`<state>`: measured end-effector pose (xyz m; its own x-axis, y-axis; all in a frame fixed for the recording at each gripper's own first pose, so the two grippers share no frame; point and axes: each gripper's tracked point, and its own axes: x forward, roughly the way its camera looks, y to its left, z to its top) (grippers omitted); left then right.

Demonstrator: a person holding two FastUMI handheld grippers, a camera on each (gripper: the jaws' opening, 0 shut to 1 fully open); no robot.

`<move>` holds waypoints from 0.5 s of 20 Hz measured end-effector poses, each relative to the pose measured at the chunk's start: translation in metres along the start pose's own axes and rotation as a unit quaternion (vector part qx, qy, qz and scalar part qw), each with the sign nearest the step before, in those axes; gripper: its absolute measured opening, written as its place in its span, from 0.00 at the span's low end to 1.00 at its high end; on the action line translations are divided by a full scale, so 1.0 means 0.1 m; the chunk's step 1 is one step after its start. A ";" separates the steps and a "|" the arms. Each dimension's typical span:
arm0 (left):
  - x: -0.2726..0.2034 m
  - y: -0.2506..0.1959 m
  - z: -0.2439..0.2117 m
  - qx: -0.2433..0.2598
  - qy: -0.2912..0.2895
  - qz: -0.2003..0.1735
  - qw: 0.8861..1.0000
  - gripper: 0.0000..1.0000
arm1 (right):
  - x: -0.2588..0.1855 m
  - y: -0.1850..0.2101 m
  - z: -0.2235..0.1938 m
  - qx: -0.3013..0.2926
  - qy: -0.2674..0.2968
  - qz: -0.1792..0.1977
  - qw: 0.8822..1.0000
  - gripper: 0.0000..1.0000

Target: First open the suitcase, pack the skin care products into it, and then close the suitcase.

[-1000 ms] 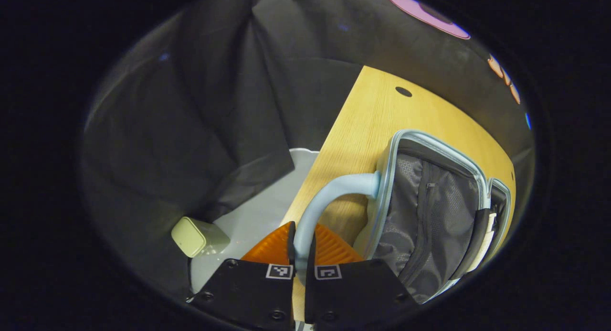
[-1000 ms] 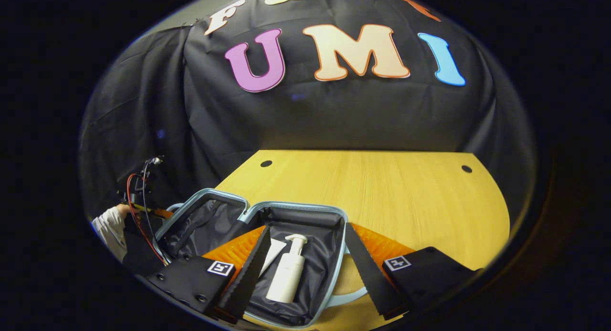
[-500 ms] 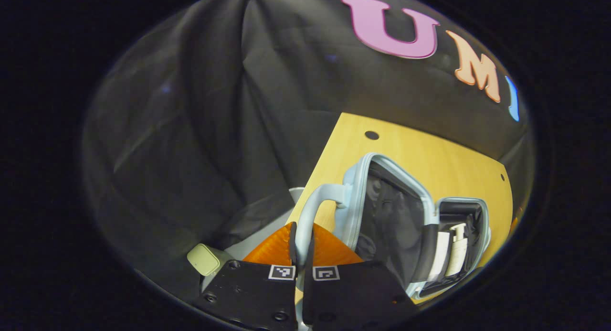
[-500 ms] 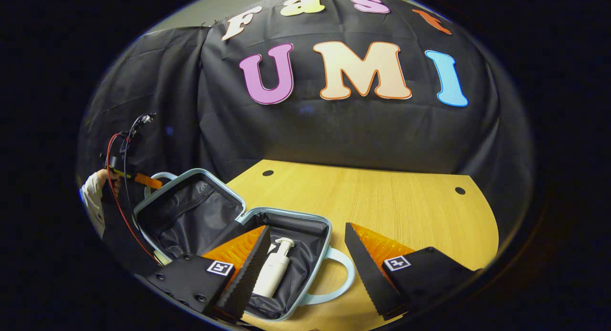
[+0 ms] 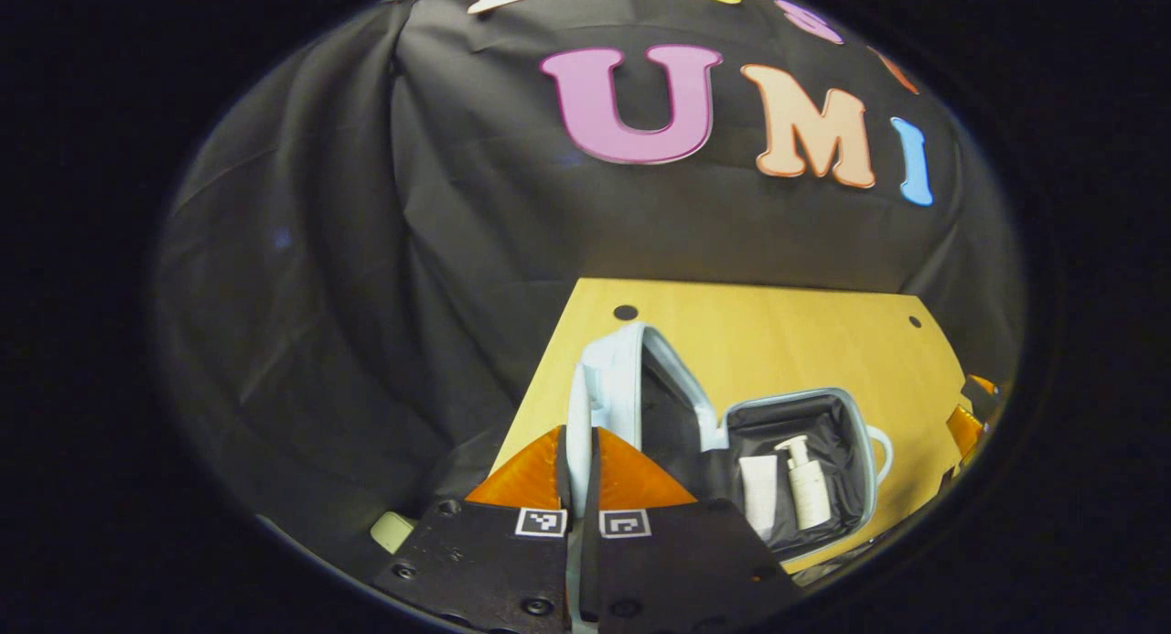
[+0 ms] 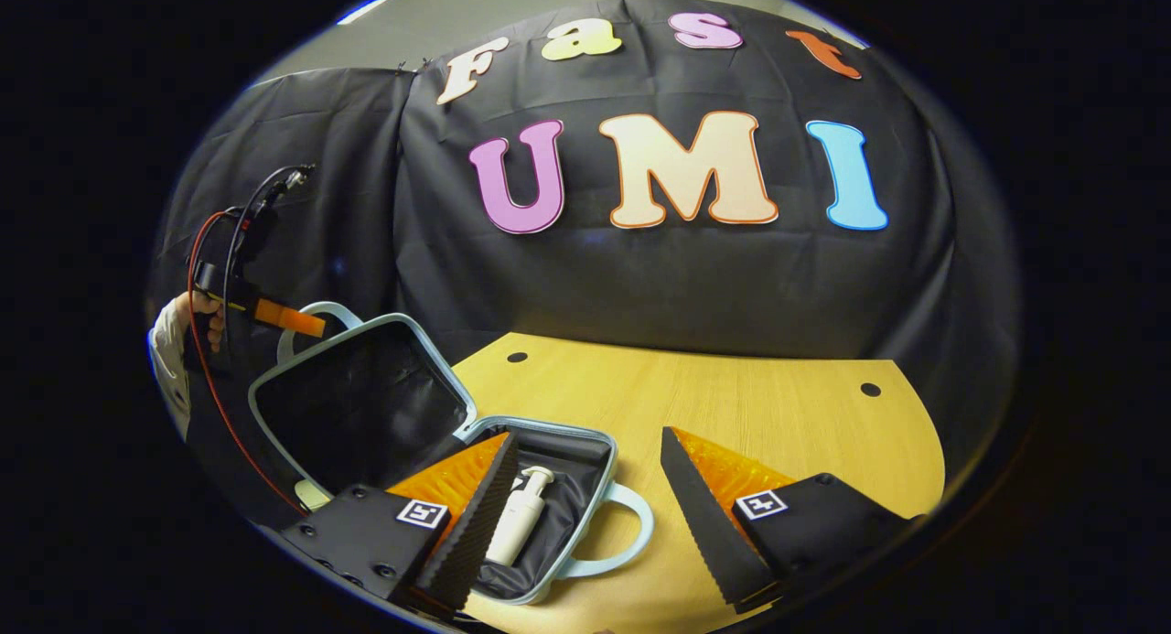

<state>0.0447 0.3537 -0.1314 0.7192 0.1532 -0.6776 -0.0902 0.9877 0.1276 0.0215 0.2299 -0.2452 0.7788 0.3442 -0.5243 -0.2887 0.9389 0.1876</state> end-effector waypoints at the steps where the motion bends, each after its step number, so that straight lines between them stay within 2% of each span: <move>1: -0.04 -0.14 0.05 0.004 -0.006 -0.011 1.000 0.00 | -0.04 -0.06 0.03 0.000 -0.007 -0.004 1.000 0.98; 3: -0.15 -0.44 0.16 0.003 -0.019 -0.038 0.999 0.00 | -0.13 -0.12 0.07 0.003 -0.017 -0.005 1.000 0.98; 4: -0.18 -0.60 0.20 0.005 -0.023 -0.056 0.998 0.00 | -0.18 -0.16 0.07 0.005 -0.018 -0.005 1.000 0.94; 5: -0.21 -0.75 0.23 0.005 -0.031 -0.071 0.997 0.00 | -0.21 -0.19 0.08 0.006 -0.020 -0.006 1.000 0.94; 6: -0.23 -0.90 0.27 0.011 -0.031 -0.084 0.996 0.00 | -0.25 -0.22 0.09 0.006 -0.022 -0.007 1.000 0.98; 8: -0.27 -1.19 0.31 0.018 -0.038 -0.110 0.993 0.00 | -0.32 -0.28 0.11 0.006 -0.027 -0.010 1.000 0.98; 9: -0.27 -1.35 0.32 0.021 -0.038 -0.125 0.991 0.00 | -0.37 -0.32 0.11 0.005 -0.028 -0.013 1.000 0.94; 10: -0.26 -1.49 0.32 0.018 -0.042 -0.137 0.990 0.00 | -0.41 -0.36 0.12 0.006 -0.029 -0.015 0.999 0.98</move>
<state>0.0615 0.2011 -0.1091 0.7681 -0.1242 -0.6282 0.1388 0.9900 -0.0261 0.0064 0.1818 -0.2208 0.8187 0.3148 -0.4803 -0.2578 0.9488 0.1824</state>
